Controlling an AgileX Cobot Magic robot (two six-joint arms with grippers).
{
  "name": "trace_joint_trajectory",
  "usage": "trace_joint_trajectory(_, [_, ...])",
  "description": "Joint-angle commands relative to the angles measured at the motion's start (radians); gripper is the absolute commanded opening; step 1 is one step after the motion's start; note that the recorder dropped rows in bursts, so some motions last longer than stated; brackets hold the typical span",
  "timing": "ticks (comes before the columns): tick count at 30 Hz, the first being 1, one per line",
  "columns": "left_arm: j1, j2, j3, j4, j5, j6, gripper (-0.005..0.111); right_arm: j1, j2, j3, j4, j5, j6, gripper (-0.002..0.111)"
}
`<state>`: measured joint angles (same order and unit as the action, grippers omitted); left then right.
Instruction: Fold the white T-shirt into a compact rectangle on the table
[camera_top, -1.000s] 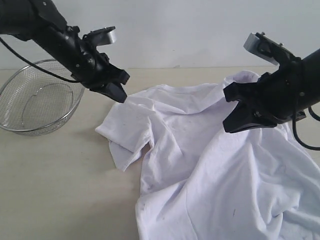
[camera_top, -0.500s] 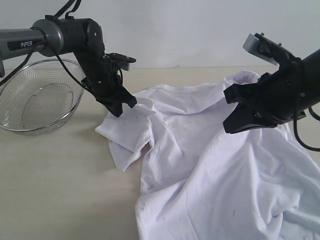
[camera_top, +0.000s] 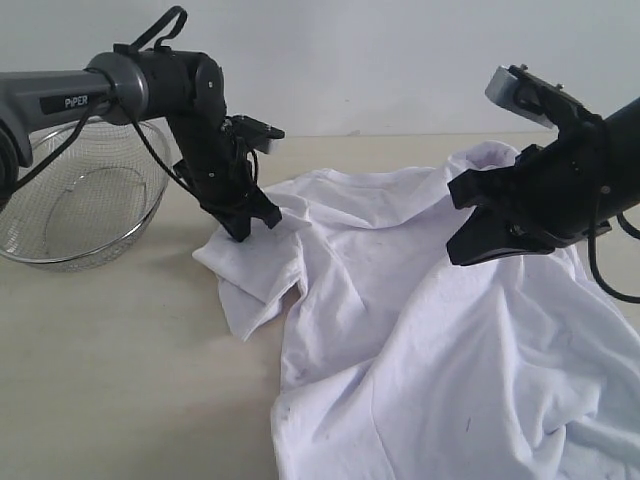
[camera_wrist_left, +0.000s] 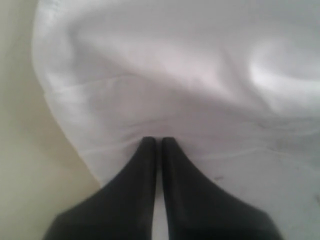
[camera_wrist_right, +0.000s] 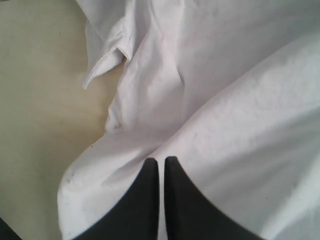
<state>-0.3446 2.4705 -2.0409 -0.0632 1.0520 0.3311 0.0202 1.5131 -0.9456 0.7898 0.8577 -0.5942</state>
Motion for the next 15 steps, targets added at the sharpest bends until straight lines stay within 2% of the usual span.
trace_joint_trajectory(1, [-0.005, 0.021, -0.01, 0.109, -0.052, -0.072, 0.004, 0.0, 0.001, -0.007, -0.008, 0.001, -0.018, 0.0])
trace_joint_trajectory(10, [0.001, 0.102, -0.192, 0.156, 0.002, -0.099, 0.004, 0.0, 0.001, -0.007, -0.008, 0.007, -0.024, 0.0])
trace_joint_trajectory(15, [0.015, 0.122, -0.231, 0.186, -0.009, -0.112, 0.004, 0.0, 0.001, -0.007, -0.008, 0.009, -0.024, 0.0])
